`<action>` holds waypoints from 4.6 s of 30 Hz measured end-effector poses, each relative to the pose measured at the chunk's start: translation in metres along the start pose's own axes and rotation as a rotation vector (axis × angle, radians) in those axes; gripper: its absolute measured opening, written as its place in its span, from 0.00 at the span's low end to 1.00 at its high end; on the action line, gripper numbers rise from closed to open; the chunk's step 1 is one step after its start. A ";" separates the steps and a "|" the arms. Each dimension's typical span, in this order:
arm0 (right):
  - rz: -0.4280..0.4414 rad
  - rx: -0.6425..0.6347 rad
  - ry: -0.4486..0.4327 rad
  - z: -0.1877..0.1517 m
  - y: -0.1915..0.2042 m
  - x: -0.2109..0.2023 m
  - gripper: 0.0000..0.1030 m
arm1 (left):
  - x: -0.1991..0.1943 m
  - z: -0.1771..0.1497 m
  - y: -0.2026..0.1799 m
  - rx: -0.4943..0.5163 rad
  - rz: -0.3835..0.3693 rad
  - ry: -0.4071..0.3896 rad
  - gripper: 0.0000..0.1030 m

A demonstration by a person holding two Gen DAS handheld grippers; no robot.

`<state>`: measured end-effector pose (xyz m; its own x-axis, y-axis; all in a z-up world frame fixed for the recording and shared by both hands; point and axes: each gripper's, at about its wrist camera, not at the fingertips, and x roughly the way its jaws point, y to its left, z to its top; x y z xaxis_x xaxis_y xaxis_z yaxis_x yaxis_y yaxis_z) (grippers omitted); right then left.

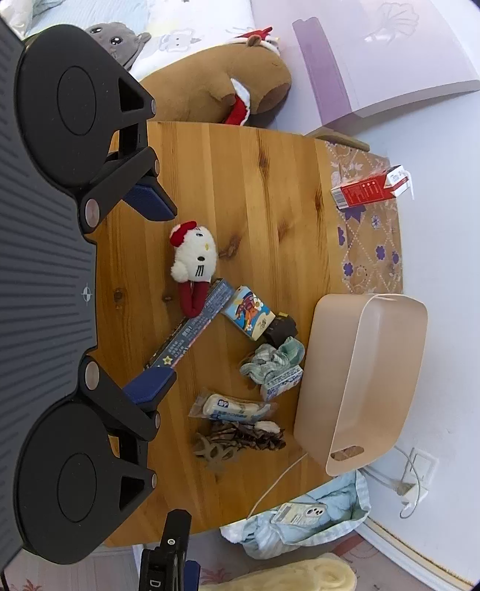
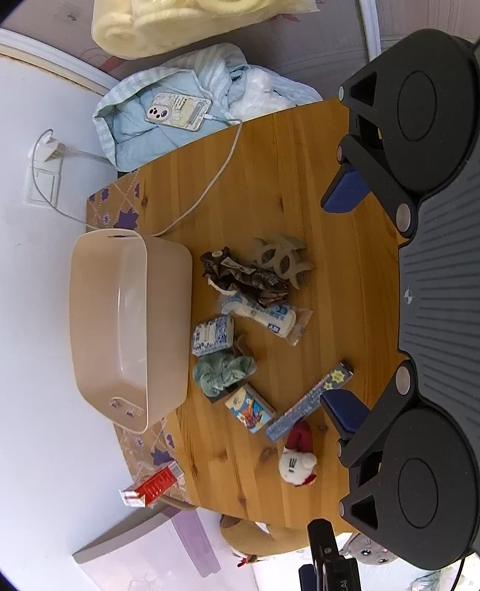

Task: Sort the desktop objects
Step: 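Grasp the Hello Kitty plush with the left tool while the right tool grasps the brown cloth, then carry both items into the beige basket and open both tools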

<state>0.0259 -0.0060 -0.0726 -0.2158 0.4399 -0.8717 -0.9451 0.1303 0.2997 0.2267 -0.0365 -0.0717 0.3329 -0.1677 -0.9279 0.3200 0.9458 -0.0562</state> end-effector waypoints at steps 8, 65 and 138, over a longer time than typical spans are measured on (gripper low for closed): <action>0.026 -0.016 0.061 0.026 -0.019 0.039 1.00 | 0.028 0.023 0.000 0.010 0.040 0.032 0.85; 0.110 -0.067 0.281 0.090 -0.059 0.241 0.88 | 0.207 0.034 0.043 0.095 -0.050 0.255 0.84; 0.414 -0.194 -0.210 0.203 -0.058 0.101 0.49 | 0.055 0.086 -0.193 0.963 -0.555 -0.139 0.44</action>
<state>0.1083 0.2108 -0.0992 -0.5474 0.5917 -0.5918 -0.8229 -0.2518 0.5094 0.2594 -0.2521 -0.0806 0.0076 -0.5859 -0.8103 0.9878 0.1304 -0.0850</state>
